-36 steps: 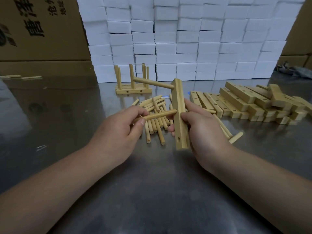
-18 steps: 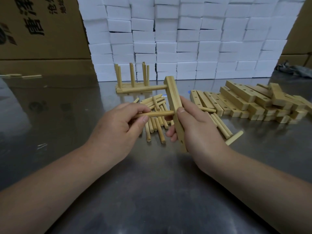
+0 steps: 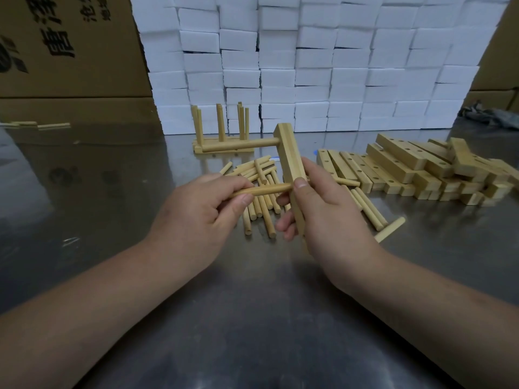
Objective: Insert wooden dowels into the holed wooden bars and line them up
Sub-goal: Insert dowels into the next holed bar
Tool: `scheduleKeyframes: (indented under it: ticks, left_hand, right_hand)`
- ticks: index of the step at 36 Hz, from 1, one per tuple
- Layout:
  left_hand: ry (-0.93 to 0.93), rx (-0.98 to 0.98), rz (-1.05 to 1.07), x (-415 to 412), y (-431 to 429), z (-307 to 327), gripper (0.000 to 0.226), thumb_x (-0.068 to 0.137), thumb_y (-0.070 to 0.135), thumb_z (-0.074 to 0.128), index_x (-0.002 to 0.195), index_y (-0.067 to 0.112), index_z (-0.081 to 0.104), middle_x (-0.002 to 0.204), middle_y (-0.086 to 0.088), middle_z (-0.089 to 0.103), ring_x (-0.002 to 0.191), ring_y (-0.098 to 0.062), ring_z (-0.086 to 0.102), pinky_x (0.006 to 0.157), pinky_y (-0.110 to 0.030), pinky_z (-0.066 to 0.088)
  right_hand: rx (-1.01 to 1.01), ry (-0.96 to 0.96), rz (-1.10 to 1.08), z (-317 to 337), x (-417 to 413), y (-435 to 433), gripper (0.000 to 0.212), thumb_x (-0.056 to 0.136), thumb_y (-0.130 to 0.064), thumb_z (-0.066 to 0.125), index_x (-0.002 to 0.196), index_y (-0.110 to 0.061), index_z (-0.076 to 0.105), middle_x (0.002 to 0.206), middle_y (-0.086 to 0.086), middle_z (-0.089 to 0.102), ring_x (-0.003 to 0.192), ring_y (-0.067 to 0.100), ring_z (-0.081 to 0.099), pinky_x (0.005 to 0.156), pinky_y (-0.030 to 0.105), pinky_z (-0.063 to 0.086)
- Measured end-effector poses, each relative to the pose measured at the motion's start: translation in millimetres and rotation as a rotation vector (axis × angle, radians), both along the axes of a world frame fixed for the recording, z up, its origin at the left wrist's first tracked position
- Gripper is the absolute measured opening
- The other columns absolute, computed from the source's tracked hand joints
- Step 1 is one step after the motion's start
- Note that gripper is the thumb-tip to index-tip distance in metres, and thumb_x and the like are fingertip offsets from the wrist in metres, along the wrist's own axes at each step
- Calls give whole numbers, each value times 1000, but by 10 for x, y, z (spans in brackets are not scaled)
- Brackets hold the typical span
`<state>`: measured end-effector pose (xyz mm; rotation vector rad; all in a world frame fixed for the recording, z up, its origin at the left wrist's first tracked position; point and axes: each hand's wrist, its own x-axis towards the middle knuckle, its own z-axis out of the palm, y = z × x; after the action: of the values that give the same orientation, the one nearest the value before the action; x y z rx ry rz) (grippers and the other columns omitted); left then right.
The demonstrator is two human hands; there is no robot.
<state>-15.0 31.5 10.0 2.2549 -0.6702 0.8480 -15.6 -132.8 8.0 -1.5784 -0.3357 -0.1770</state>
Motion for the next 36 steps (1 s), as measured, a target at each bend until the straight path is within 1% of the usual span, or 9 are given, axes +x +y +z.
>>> scheduleKeyframes:
  ticks: [7,10,13,17,22,26,31,34,36]
  left_hand:
    - [107,-45,-4,-49,-34,34,18,83,31,48,100,35,55,81,8,57,65,-4,51,53,-12,37]
    - [170,-107,-25,-55,-28,14,22,88,31,52,69,26,61,76,3,57,63,-11,51,53,-11,38]
    - [244,-165,-45,-60,-26,16,20,88,28,53,70,26,62,71,-4,57,58,-8,49,52,-10,37]
    - [297,-155,-13,-63,-22,25,22,83,33,50,63,34,59,55,9,53,51,2,47,48,-7,36]
    - [292,-226,5,-49,-50,8,21,85,31,54,65,36,61,61,8,57,55,1,49,49,-6,37]
    - [248,-278,36,-32,-44,31,17,85,25,57,71,34,58,61,22,57,53,7,50,47,-4,36]
    - [214,-324,132,33,-18,27,14,81,30,62,78,33,50,72,11,54,59,10,48,50,-3,37]
    - [225,-339,148,65,6,16,13,81,36,60,83,37,47,81,10,52,62,6,48,51,-7,38]
    - [237,-387,158,89,30,17,9,85,38,55,85,38,46,84,13,52,65,10,49,55,-9,39]
  right_hand:
    - [-43,-1,-18,-18,-18,-2,40,99,-21,36,139,-24,41,78,-3,56,52,9,56,48,19,44]
    - [-67,-22,-28,-27,-38,-1,41,99,-22,36,139,-26,41,78,-5,55,53,8,57,50,20,45]
    - [-90,-34,-32,-44,-36,5,41,98,-23,36,138,-27,41,78,-7,55,53,8,57,51,21,46]
    - [-132,-28,-45,-70,-8,9,41,98,-24,36,139,-27,40,75,-9,56,53,9,58,55,26,45]
    - [-160,-51,-46,-31,20,-11,38,99,-23,37,135,-32,44,79,-7,59,52,7,57,55,26,46]
    - [-205,-75,-46,-5,28,-53,40,96,-27,44,134,-40,44,81,-10,67,64,3,61,62,17,48]
    - [-221,-14,-72,17,62,-58,43,92,-27,52,133,-34,45,90,9,69,83,21,66,84,42,52]
    - [-157,53,-62,9,93,-68,42,92,-24,54,133,-28,45,87,5,71,68,11,66,64,30,55]
    - [-58,98,-73,11,108,-75,43,94,-19,52,135,-21,42,86,5,71,53,0,60,46,16,45]
